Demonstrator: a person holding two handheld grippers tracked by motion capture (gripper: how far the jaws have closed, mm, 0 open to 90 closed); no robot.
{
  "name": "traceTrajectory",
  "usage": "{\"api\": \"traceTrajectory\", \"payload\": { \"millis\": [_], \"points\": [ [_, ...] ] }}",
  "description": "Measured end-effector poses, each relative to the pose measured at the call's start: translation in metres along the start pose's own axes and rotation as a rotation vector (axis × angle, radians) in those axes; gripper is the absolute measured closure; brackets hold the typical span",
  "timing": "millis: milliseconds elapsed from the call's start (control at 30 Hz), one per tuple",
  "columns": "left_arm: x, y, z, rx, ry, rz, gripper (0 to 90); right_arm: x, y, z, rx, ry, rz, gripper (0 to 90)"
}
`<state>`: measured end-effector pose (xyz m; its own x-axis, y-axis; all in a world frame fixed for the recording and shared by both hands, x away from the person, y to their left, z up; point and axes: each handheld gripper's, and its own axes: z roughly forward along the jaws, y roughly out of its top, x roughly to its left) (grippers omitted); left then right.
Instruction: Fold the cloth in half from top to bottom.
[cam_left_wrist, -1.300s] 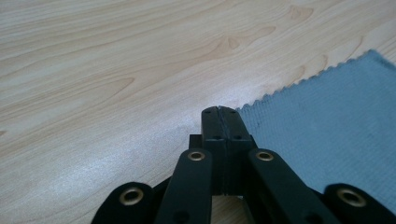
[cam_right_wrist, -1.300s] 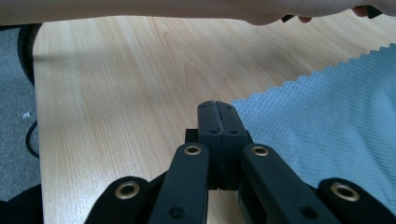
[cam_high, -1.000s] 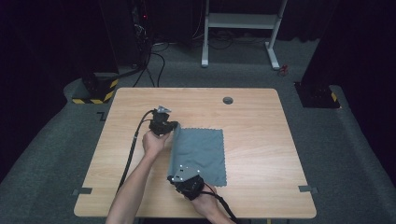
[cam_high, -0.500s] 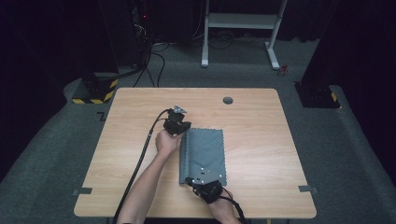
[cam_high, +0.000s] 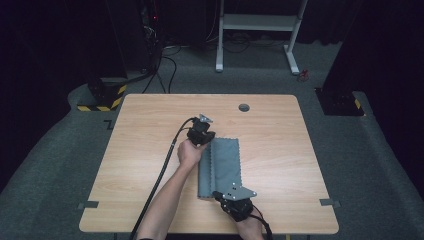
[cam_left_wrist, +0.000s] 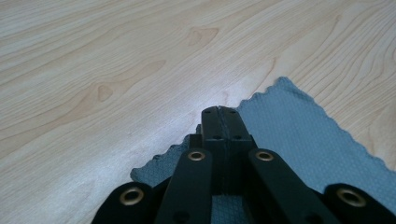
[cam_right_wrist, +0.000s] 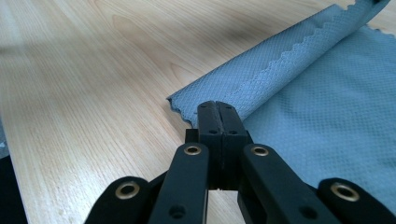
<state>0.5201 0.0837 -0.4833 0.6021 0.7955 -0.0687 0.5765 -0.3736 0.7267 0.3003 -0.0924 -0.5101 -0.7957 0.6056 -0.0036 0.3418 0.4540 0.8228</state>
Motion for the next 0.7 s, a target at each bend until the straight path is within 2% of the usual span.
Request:
{"api": "traceTrajectory", "payload": {
  "millis": [133,300,533,700],
  "points": [
    [-0.004,0.002,0.002,-0.012,-0.013,-0.012,90.0,-0.002,-0.003,-0.004,-0.002,-0.006,0.012,90.0],
    [-0.011,0.006,0.010,0.005,-0.006,0.006,90.0,-0.008,-0.007,-0.013,-0.004,-0.024,0.028,90.0],
    [-0.023,0.011,0.019,0.004,-0.018,0.022,90.0,-0.013,-0.015,-0.020,0.004,-0.043,0.032,90.0],
    [-0.030,0.014,0.025,0.007,-0.024,0.029,90.0,-0.017,-0.020,-0.026,0.002,-0.057,0.054,90.0]
  ]
}}
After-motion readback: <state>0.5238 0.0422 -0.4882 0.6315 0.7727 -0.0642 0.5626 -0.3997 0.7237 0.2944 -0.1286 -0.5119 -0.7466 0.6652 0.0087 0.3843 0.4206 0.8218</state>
